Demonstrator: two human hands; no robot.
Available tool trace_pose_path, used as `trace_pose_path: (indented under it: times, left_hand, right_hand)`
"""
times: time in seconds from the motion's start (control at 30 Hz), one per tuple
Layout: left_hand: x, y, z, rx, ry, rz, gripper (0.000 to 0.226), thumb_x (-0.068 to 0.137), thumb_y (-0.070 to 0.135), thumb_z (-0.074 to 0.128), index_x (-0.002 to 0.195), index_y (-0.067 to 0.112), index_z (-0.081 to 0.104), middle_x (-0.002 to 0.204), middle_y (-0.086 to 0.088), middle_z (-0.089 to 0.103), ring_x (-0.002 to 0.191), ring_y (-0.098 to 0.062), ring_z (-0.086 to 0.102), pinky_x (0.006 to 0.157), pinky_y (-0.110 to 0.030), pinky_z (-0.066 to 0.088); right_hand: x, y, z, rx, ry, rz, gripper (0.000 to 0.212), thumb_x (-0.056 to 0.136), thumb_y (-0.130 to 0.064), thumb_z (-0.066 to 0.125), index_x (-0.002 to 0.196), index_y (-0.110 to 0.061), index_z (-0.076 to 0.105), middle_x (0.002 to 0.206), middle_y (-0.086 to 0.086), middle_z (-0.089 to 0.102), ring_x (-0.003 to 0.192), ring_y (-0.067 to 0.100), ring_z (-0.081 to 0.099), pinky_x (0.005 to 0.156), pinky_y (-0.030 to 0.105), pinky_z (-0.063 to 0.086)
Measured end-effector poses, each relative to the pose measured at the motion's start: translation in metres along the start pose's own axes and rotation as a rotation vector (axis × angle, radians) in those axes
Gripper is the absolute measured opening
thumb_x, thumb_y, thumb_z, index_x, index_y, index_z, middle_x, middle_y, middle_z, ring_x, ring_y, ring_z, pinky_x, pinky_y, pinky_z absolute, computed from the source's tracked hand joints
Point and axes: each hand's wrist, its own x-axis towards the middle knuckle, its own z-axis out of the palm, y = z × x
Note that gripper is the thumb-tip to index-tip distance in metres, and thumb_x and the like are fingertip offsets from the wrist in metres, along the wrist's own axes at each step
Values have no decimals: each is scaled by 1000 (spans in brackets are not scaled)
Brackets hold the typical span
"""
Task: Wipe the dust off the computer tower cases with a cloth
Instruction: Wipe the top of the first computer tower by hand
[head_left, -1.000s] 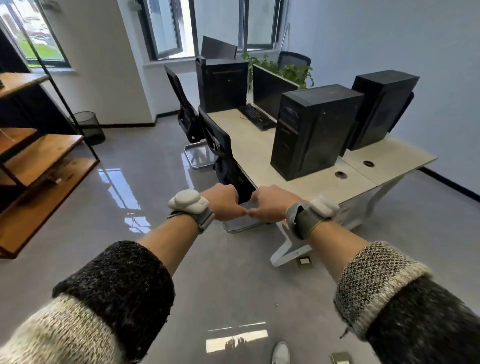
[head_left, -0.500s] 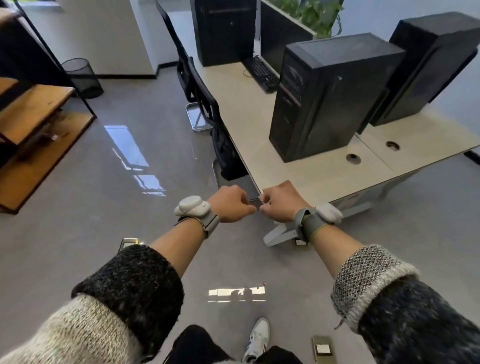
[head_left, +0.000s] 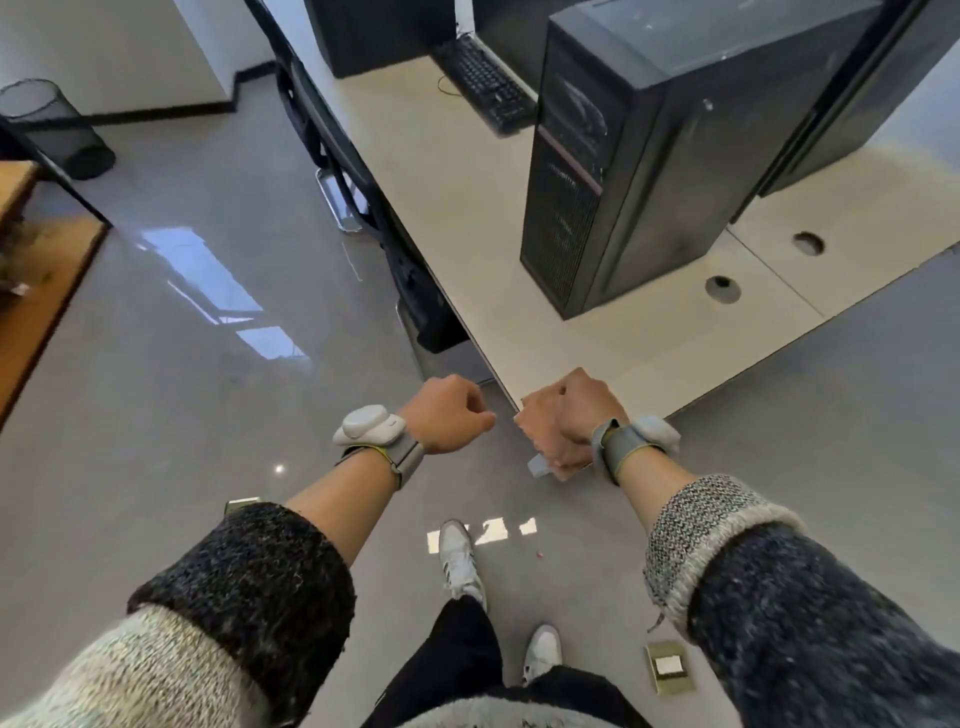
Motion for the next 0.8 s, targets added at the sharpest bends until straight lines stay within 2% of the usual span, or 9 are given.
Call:
trace_pose_path:
  times: [0.07, 0.13, 0.3, 0.37, 0.47, 0.53, 0.6, 0.7, 0.8]
  left_hand:
    - [28, 0, -2, 15, -50, 25, 22, 96, 39, 65, 96, 18, 73, 93, 0, 71, 88, -18, 66, 79, -34, 56]
    - [52, 1, -6, 38, -83, 42, 22, 97, 37, 65, 97, 17, 73, 94, -1, 71, 89, -19, 66, 79, -34, 55]
    - [77, -1, -9, 70, -142, 83, 20, 96, 35, 65, 102, 18, 74, 100, 1, 73, 94, -17, 66, 84, -32, 54]
    - [88, -2, -10, 76, -167, 95, 19, 96, 35, 65, 103, 20, 74, 101, 3, 73, 96, -16, 66, 84, -31, 54]
    - [99, -2, -7, 83, -205, 103, 20, 97, 35, 65, 108, 19, 73, 103, 4, 73, 97, -15, 67, 86, -30, 53]
    - [105, -1, -1, 75, -215, 99, 23, 97, 34, 65, 112, 18, 72, 106, 4, 73, 99, -15, 67, 85, -27, 51]
    - [112, 4, 3, 63, -225, 97, 30, 97, 34, 67, 122, 18, 69, 112, 5, 72, 102, -14, 66, 86, -24, 48]
    - [121, 15, 3, 33, -181, 99, 58, 92, 33, 74, 144, 18, 54, 134, 2, 64, 117, -19, 62, 98, -30, 49]
    - [129, 30, -6, 10, -133, 141, 87, 84, 30, 82, 157, 18, 36, 154, -4, 49, 138, -25, 49, 109, -32, 41]
  right_hand:
    - [23, 11, 4, -17, 39, 90, 26, 104, -16, 55, 124, -3, 64, 123, 14, 66, 115, 36, 63, 86, 37, 49]
    - [54, 22, 16, 13, 71, 135, 32, 102, -16, 56, 131, -3, 61, 133, 17, 63, 122, 39, 61, 90, 41, 51]
    - [76, 28, 29, 10, 149, 242, 32, 104, -13, 45, 135, -9, 50, 139, 15, 51, 132, 37, 46, 98, 49, 45]
    - [86, 31, 34, 39, 184, 318, 30, 106, -16, 41, 135, -10, 48, 140, 15, 51, 133, 38, 46, 99, 50, 42]
    - [95, 38, 42, 108, 170, 381, 32, 106, -20, 45, 136, -10, 45, 140, 15, 50, 132, 38, 47, 100, 52, 40]
    - [96, 44, 43, 114, 96, 333, 30, 107, -23, 45, 131, -9, 52, 135, 15, 55, 128, 39, 52, 101, 49, 42]
    - [99, 54, 43, 126, 73, 223, 27, 105, -26, 46, 121, -8, 60, 125, 15, 60, 118, 38, 59, 89, 40, 45]
    - [92, 56, 25, 215, 80, 18, 15, 97, -21, 57, 106, -10, 59, 107, 8, 50, 101, 35, 56, 77, 35, 37]
    - [77, 41, -7, 318, 104, -189, 9, 92, -19, 61, 94, -13, 54, 90, 2, 57, 87, 32, 60, 68, 35, 39]
